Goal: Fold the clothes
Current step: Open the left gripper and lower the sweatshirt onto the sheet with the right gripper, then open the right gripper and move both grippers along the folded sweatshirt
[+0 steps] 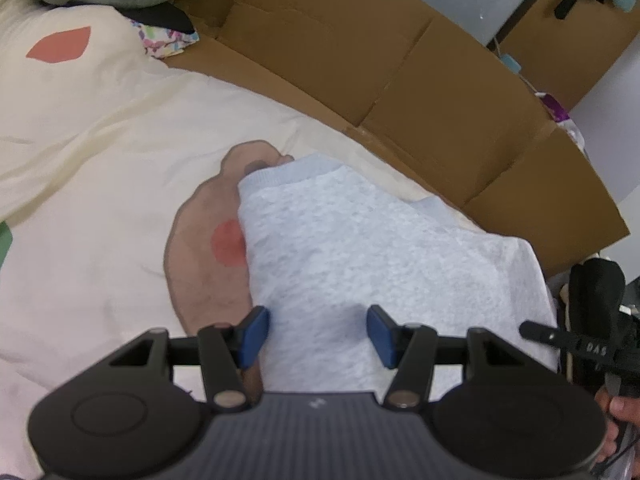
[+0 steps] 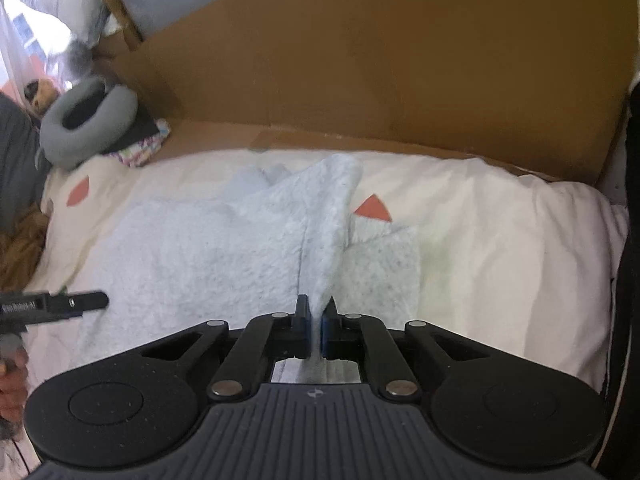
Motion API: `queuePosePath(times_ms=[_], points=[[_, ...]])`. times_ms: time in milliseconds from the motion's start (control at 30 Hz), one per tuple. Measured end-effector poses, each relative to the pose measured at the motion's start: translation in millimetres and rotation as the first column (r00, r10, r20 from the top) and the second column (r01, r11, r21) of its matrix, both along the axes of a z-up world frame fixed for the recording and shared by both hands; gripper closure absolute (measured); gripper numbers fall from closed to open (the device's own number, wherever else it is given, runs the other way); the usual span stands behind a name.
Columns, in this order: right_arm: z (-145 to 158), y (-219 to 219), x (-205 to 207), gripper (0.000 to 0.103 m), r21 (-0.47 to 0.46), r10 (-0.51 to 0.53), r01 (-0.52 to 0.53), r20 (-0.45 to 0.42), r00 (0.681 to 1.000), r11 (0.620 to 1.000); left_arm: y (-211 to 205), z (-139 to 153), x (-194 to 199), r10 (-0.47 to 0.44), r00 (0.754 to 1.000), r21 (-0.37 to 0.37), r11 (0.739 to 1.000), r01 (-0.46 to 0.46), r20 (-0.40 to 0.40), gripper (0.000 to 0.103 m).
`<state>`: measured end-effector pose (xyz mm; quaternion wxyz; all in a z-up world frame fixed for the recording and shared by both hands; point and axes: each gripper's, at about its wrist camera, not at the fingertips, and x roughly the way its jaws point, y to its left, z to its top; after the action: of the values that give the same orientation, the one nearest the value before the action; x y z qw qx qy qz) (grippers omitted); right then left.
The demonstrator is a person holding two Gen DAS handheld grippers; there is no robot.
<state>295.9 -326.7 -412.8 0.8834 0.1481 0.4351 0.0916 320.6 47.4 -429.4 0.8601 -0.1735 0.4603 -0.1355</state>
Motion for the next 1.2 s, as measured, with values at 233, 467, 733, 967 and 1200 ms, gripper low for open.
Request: queuePosePath(times_ms=[233, 467, 733, 967, 1200], points=[[-14.6, -25.7, -2.5, 0.101, 0.101, -0.095, 0.100, -0.049, 0.994, 0.990, 1.6, -1.9, 4.0, 0.005, 1.000, 0.000, 1.000, -0.005, 0.012, 0.046], [-41.2, -36.0, 2.6, 0.101, 0.159, -0.117, 0.132, -0.096, 0.988, 0.978, 2.9, -13.5, 27.8, 0.059, 0.998, -0.049, 0.997, -0.059, 0.009, 0.044], [-26.0, -42.9, -3.1, 0.101, 0.186, -0.142, 0.155, -0.081, 0.987, 0.970, -2.4, -9.9, 35.0, 0.077, 0.996, -0.058, 0.996, -0.075, 0.037, 0.049], [-44.6, -37.7, 4.8, 0.095, 0.128, -0.105, 0.122, -0.132, 0.986, 0.984, -13.0, 0.9, 42.1, 0.033, 0.991, 0.061, 0.997, -0.041, 0.128, 0.057], [-23.0, -47.6, 4.3, 0.078, 0.128, -0.090, 0.109, -0.144, 0.985, 0.986, -5.1, -5.9, 49.7, 0.032, 0.996, 0.024, 0.999, -0.034, 0.079, 0.054]])
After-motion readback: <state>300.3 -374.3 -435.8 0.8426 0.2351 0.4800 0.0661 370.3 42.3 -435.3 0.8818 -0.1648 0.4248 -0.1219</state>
